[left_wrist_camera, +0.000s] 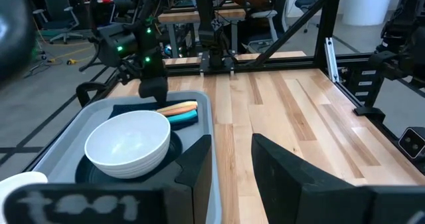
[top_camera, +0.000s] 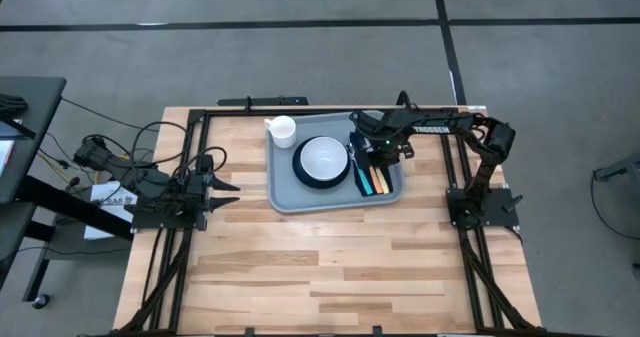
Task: Set up tray
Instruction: Return to Home Position
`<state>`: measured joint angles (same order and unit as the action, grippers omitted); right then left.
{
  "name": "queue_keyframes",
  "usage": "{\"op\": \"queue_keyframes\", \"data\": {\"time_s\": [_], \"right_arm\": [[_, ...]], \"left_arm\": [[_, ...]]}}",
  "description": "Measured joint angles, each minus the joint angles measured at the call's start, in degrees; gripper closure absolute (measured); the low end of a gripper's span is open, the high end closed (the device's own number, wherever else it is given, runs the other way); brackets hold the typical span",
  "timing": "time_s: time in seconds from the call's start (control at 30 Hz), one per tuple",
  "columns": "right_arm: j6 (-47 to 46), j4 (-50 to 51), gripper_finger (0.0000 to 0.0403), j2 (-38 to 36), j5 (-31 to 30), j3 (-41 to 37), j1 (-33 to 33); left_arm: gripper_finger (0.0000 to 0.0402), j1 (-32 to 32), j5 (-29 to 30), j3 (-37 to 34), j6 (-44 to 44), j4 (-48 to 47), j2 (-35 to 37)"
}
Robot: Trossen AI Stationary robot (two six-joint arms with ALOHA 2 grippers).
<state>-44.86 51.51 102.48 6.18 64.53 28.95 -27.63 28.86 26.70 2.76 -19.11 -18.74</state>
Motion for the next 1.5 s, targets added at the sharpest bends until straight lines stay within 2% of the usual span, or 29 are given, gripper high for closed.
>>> {"op": "queue_keyframes", "data": {"time_s": [0.27, 0.47, 0.53, 0.67, 0.8, 0.87, 0.97, 1.03, 1.17, 1.4, 1.5], "right_arm": [[-0.17, 0.02, 0.0282, -0.04, -0.56, 0.0, 0.01], [4.55, 1.64, 0.028, -1.67, -2.51, 0.02, 0.39], [6.22, 2.53, 0.028, -4.05, -5.92, 0.02, -0.4], [9.32, 3.29, 0.028, -11.32, -16.39, 0.02, -3.28], [15.33, 1.46, 0.028, -20.83, -27.51, -0.85, -9.43], [19.68, -2.89, 0.028, -26.08, -28.58, -3.17, -13.27], [26.17, -12.07, 0.028, -34.49, -25.02, -8.82, -19.03], [29.7, -18.76, 0.028, -40.12, -22.82, -13.65, -22.76], [34.23, -32.17, 0.028, -50.88, -22.6, -25.19, -29.34], [40.26, -57.74, 0.0281, -66.14, -22.74, -46.55, -35.53], [42.94, -67.0, 0.0281, -69.8, -22.78, -53.67, -37.7]], "left_arm": [[0.0305, 0.02, -0.02, 0.0, 0.0, 0.0, -0.02], [0.0305, 0.02, 0.0, 0.0, 0.0, 0.0, 0.0], [0.0305, 0.01, 0.02, 0.0, -0.09, 0.01, -0.01], [0.0305, 0.01, 0.26, 0.0, -0.57, 2.9, -0.41], [0.0305, 0.03, 0.09, -2.25, -1.65, 9.49, -3.12], [0.0305, 0.13, 0.37, -3.78, -2.09, 11.96, -5.09], [0.0305, 1.34, 2.42, -6.25, -1.69, 15.5, -7.72], [0.0305, 2.53, 3.34, -7.71, 0.93, 17.31, -8.92], [0.0305, 3.93, 3.02, -12.76, 6.26, 22.02, -9.51], [0.0305, 3.8, 3.04, -25.8, 17.08, 37.43, -9.47], [0.0305, 3.75, 3.83, -25.97, 18.83, 34.72, -9.46]]}}
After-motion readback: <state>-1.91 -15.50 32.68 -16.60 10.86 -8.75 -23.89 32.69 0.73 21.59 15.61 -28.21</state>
